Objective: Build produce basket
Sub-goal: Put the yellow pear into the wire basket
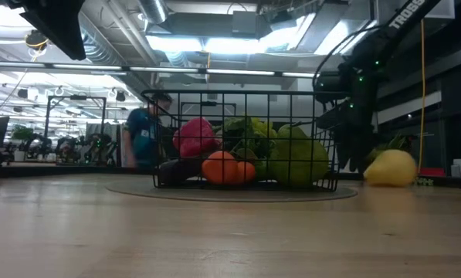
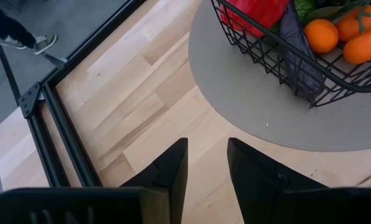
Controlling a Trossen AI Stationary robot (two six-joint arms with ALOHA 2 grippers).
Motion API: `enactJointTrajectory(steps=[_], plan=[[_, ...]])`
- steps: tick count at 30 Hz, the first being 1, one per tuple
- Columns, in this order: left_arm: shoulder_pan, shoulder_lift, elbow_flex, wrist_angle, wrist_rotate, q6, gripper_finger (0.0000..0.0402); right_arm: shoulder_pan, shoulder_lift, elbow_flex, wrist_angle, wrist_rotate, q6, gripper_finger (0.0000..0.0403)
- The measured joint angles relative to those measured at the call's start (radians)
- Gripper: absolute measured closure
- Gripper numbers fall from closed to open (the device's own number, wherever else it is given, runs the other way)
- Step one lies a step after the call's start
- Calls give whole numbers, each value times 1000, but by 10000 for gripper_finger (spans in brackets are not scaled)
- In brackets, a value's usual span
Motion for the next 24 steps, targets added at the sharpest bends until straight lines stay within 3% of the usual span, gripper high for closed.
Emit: enactJointTrajectory(steps=[7,11,16,24], plan=[[0,0,0,0,0,1,292,128,-37,0,-33,-3,-44,230],[0,0,0,-1,0,1,292,175,-82,0,-104,-3,-159,230],[0,0,0,-1,0,1,292,206,-91,0,-229,110,-315,230],[0,0,0,0,-24,0,292,245,-83,1,-231,65,-195,230]])
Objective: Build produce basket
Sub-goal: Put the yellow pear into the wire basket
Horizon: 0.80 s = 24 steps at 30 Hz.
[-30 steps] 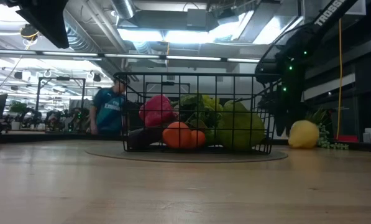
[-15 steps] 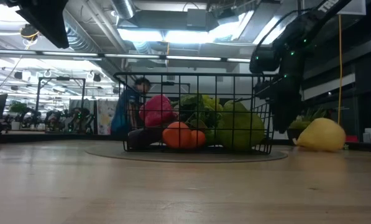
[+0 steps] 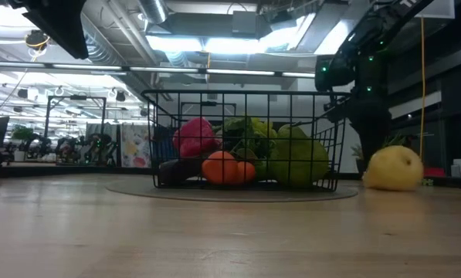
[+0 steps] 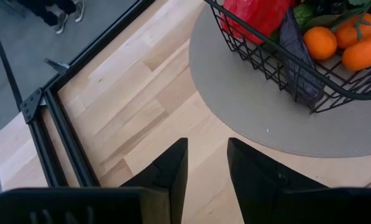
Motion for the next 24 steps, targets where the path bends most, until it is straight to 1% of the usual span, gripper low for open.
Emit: enactJointTrajectory(steps=[5,8,13,18,22,24], plan=[[0,0,0,0,-4,0,292,18,0,0,14,3,237,230],[0,0,0,0,-8,0,292,30,0,0,24,3,322,230],[0,0,0,0,-17,-1,292,48,4,0,91,3,374,230],[0,0,0,0,-17,-1,292,61,39,5,113,-11,395,230],[0,0,0,0,-17,-1,292,69,69,3,111,-5,368,230],[0,0,0,0,-17,-1,292,76,80,1,100,13,330,230]])
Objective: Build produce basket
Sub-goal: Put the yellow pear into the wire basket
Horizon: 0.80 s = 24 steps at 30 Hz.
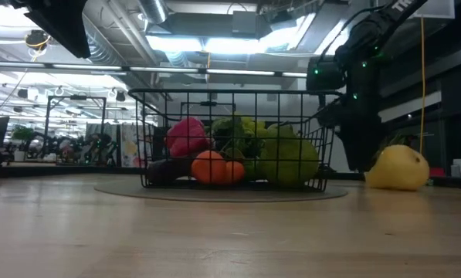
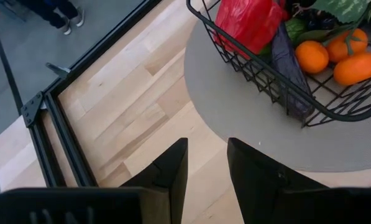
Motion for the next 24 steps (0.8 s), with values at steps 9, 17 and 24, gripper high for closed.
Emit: enactJointTrajectory(steps=[9,17,24], plan=[[0,0,0,0,0,0,292,10,25,-1,-51,57,-35,230],[0,0,0,0,0,0,292,39,57,-1,-85,52,-40,230],[0,0,0,0,0,0,292,42,72,-1,-112,76,-6,230]])
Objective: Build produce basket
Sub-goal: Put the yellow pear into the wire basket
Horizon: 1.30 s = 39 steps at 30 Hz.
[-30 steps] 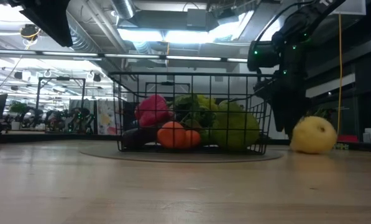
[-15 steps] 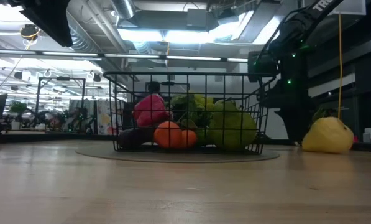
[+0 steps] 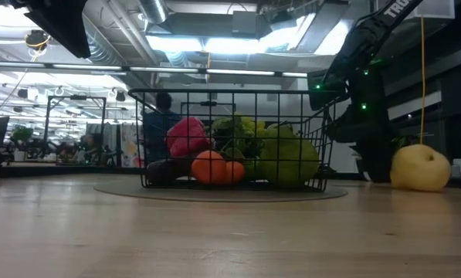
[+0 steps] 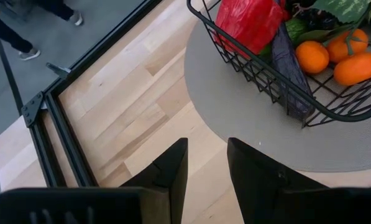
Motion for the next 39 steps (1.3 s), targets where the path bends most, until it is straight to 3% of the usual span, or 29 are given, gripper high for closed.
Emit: enactJointTrajectory(steps=[8,12,20,23,32,35,39], plan=[[0,0,0,0,-8,0,292,0,0,0,1,92,12,230],[0,0,0,0,-8,0,292,-1,0,0,1,90,9,230],[0,0,0,0,-8,0,292,43,0,0,1,64,-335,230],[0,0,0,0,-8,0,292,61,0,0,2,75,-383,230],[0,0,0,0,-8,0,292,86,0,67,-63,366,-253,230],[0,0,0,0,-8,0,292,87,-1,135,-120,336,-150,230],[0,0,0,0,-8,0,292,115,-2,214,-197,144,-74,230]])
